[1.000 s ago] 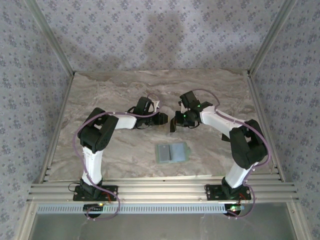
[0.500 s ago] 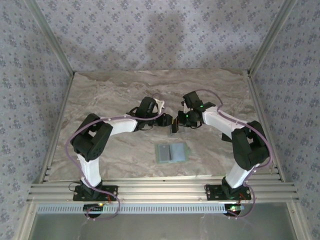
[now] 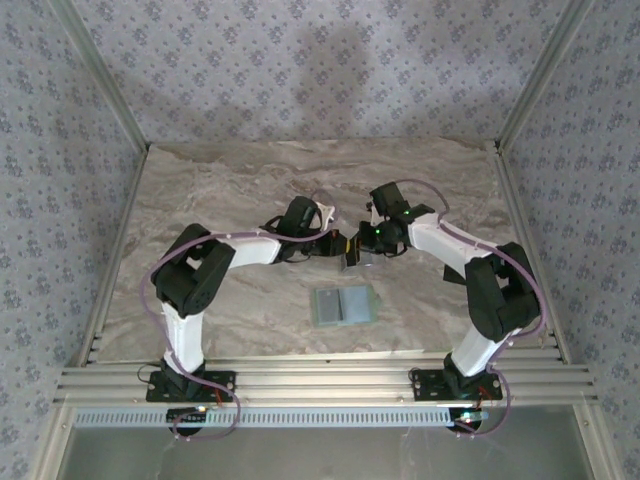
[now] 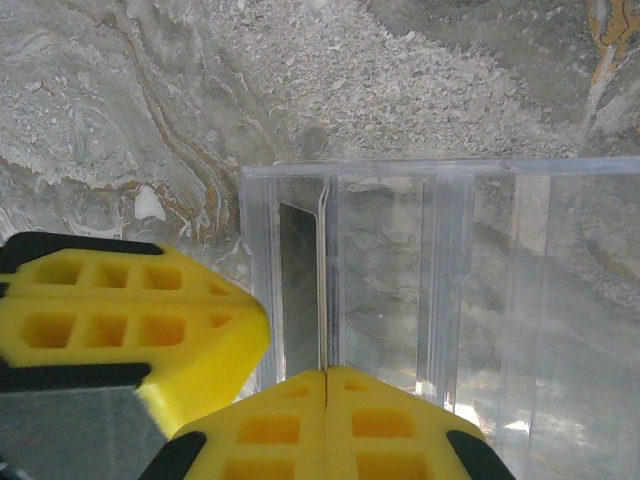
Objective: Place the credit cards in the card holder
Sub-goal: Pick up the credit card from the storage box.
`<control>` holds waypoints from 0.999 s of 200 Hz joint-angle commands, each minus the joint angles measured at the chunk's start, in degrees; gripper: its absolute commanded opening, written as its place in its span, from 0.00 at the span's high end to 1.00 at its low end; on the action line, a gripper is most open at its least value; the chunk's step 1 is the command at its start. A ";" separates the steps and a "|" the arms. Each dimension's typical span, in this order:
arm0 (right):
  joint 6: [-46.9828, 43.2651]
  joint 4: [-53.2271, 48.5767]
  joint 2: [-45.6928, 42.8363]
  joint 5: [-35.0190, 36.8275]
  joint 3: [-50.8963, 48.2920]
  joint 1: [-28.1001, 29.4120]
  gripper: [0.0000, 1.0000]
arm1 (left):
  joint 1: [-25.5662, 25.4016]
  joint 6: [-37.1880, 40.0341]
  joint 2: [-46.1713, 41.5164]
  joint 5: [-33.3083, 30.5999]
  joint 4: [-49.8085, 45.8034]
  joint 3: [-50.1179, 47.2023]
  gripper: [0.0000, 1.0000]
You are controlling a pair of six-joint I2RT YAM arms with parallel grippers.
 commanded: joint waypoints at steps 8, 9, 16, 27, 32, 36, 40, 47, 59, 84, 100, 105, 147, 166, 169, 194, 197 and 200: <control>0.41 -0.28 -1.27 -0.46 -0.73 -0.54 1.00 | -0.20 -1.15 2.04 3.29 2.68 2.50 0.94; 0.37 -0.30 -1.27 -0.46 -0.73 -0.53 1.00 | -0.20 -1.13 2.09 3.30 2.72 2.51 0.94; 0.37 -0.22 -1.17 -0.53 -0.73 -0.58 1.00 | -0.33 -1.19 2.27 3.40 2.89 2.65 0.94; 0.39 -0.23 -1.00 -0.61 -0.73 -0.52 1.00 | -0.54 -1.33 2.56 3.74 3.18 2.81 0.93; 0.40 -0.25 -0.95 -0.63 -0.77 -0.53 1.00 | -0.57 -1.45 2.71 3.89 3.19 2.95 0.93; 0.35 -0.24 -0.94 -0.58 -0.73 -0.56 1.00 | -0.66 -1.46 2.88 4.01 3.35 3.07 0.93; 0.39 -0.24 -0.95 -0.59 -0.78 -0.57 1.00 | -0.64 -1.46 3.01 4.10 3.42 3.15 0.93; 0.35 -0.17 -0.98 -0.63 -0.75 -0.56 1.00 | -0.77 -1.55 3.31 4.19 3.36 3.38 0.92; 0.39 -0.16 -0.96 -0.72 -0.73 -0.51 1.00 | -0.98 -1.64 3.94 4.15 3.14 3.97 0.92; 0.39 -0.22 -1.13 -0.77 -0.75 -0.53 1.00 | -1.27 -1.64 5.46 3.99 2.35 4.95 0.92; 0.37 -0.14 -1.17 -0.94 -0.73 -0.54 1.00 | -1.45 -1.06 5.83 2.92 1.00 5.25 0.92; 0.37 -0.15 -1.21 -1.07 -0.73 -0.52 1.00 | -1.60 -0.67 5.90 2.25 0.28 5.38 0.92; 0.49 0.33 -1.92 -2.78 -0.98 -0.71 1.00 | -3.60 3.09 6.67 -3.66 -5.62 7.10 0.91; 0.84 1.05 -2.25 -4.01 -1.38 -1.03 0.97 | -4.34 4.20 7.20 -5.73 -7.69 8.16 0.91; 0.88 1.16 -2.34 -4.06 -1.46 -1.05 0.97 | -4.40 4.31 7.28 -5.94 -7.91 8.27 0.91; 1.26 1.69 -3.01 -4.91 -1.95 -1.37 0.93 | -4.77 4.91 7.93 -8.19 -9.74 9.28 0.91; 1.29 1.77 -3.10 -4.94 -1.96 -1.39 0.93 | -4.81 5.02 8.02 -8.38 -9.94 9.43 0.91; 1.33 1.85 -3.11 -5.06 -2.02 -1.43 0.93 | -4.77 5.04 8.11 -8.57 -10.09 9.46 0.91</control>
